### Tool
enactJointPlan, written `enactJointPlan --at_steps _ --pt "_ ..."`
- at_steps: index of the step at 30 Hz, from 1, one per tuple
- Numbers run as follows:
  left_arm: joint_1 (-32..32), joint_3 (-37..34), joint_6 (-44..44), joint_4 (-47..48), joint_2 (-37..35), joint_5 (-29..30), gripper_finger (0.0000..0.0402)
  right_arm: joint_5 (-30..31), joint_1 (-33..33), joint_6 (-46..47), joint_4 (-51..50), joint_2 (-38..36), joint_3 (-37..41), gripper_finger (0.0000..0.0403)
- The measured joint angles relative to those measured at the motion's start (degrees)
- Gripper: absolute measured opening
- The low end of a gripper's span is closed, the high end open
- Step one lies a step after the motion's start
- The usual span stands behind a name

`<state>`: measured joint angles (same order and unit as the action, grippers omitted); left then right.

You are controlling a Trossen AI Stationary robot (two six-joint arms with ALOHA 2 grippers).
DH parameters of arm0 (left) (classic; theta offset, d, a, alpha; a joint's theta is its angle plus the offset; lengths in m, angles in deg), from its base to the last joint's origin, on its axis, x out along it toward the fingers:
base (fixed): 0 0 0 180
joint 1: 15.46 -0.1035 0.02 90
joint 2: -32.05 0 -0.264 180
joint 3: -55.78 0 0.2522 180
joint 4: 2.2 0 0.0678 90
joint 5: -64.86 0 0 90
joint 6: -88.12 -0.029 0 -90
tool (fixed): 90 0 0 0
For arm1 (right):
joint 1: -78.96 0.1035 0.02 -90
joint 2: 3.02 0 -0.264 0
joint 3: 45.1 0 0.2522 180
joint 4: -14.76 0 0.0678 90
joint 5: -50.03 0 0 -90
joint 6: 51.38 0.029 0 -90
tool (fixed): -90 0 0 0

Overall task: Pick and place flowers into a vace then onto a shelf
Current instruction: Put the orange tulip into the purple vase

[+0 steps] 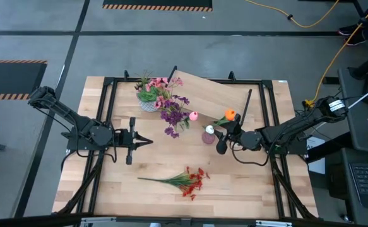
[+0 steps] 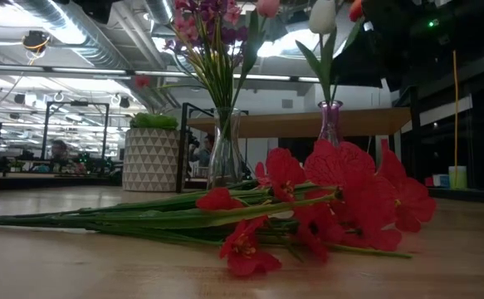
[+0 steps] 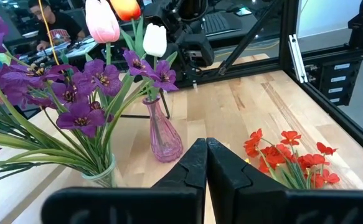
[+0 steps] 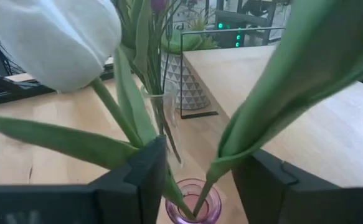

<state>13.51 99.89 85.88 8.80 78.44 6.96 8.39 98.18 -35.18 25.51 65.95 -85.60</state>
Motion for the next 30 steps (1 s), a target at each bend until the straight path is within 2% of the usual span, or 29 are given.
enactJointPlan --at_steps 8,11,18,30 --pt "0.00 0.00 -0.01 0.02 0.00 -0.02 0.0007 -1.33 1.10 0.04 -1.75 -0.51 -1.57 0.0191" --pt "0.00 0.00 0.00 0.02 0.00 -0.02 0.0007 -1.38 1.36 1.05 -9.46 -0.52 -4.53 0.0185" --pt "0.02 0.00 0.00 0.02 0.00 -0.15 0.0002 -1.53 1.39 11.73 -32.50 -0.52 -12.79 0.0175" --pt "0.02 0.00 0.00 0.71 0.00 -0.26 0.0007 -1.92 6.14 24.09 -52.23 -0.52 -21.67 0.0176"
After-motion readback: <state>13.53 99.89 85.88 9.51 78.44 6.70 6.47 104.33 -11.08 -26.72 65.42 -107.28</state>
